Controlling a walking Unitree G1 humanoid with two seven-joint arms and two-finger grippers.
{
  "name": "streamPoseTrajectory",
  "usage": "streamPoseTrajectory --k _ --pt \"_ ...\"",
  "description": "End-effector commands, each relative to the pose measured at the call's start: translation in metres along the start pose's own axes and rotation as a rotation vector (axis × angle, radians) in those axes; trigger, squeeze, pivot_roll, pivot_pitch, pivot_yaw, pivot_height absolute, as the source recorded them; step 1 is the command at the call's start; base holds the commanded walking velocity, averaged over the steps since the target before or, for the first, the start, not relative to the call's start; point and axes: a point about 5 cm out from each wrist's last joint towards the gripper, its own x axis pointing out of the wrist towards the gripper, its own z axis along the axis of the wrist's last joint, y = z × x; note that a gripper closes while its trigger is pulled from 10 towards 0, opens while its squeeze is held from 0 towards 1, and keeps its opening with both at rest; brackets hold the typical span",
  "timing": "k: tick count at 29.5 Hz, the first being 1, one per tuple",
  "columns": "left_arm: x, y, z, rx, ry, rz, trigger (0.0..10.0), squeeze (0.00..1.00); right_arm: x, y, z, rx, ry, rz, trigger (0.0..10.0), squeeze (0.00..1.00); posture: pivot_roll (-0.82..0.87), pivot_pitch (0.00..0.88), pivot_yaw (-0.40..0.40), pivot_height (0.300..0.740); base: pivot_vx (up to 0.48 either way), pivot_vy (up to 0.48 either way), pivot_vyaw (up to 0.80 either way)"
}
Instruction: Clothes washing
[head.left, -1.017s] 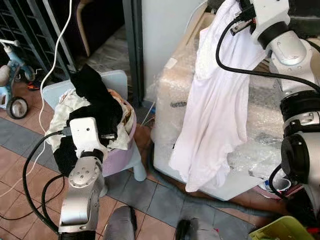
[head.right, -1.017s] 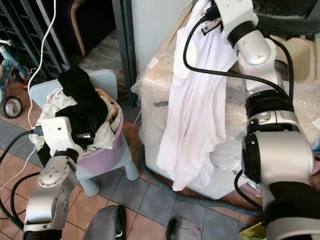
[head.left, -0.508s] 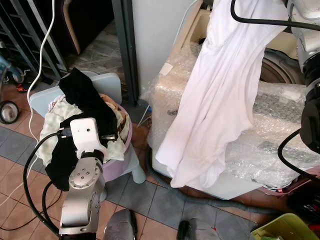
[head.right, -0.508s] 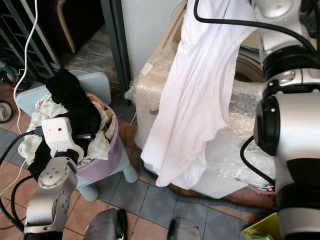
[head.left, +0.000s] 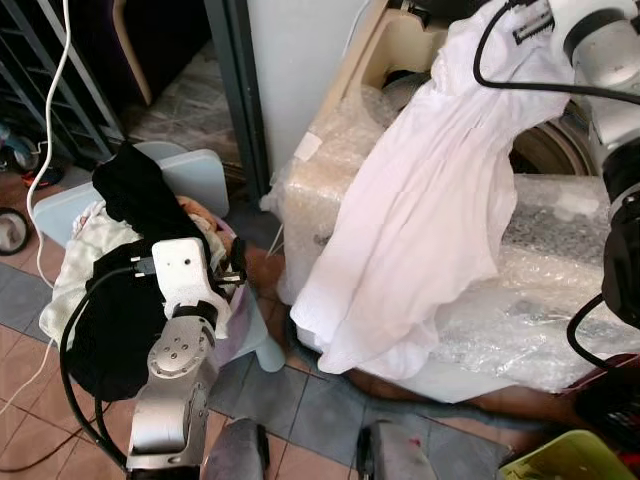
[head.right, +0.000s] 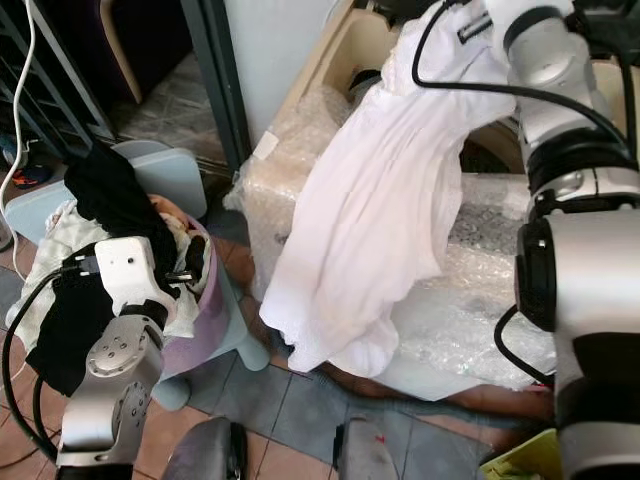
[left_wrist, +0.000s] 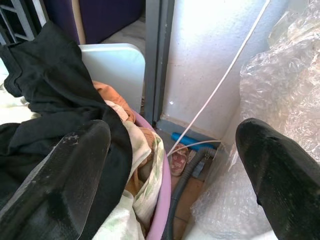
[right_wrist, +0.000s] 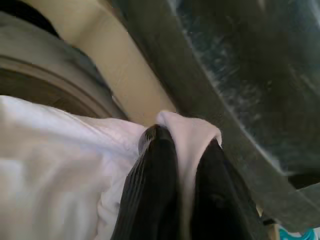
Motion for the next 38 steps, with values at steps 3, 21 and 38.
streamPoseTrajectory --k 3,21,38 --pt "-0.001 0.003 -0.004 0.002 0.023 0.012 10.0 0.00 -0.003 0.033 -0.024 -0.024 0.090 0.148 10.0 0.00 0.05 0.097 -0.019 0.728 0.000 0.000 0.00" --pt "-0.003 0.001 -0.007 0.010 0.041 -0.002 10.0 0.00 -0.014 0.002 0.021 0.184 -0.399 -0.002 10.0 1.00 0.04 0.105 -0.014 0.728 0.000 0.000 0.00" --pt "-0.004 0.001 -0.009 0.016 0.058 -0.012 10.0 0.00 -0.017 0.045 -0.015 0.200 -0.260 0.178 0.0 1.00 0.05 0.118 -0.009 0.728 0.000 0.000 0.00"
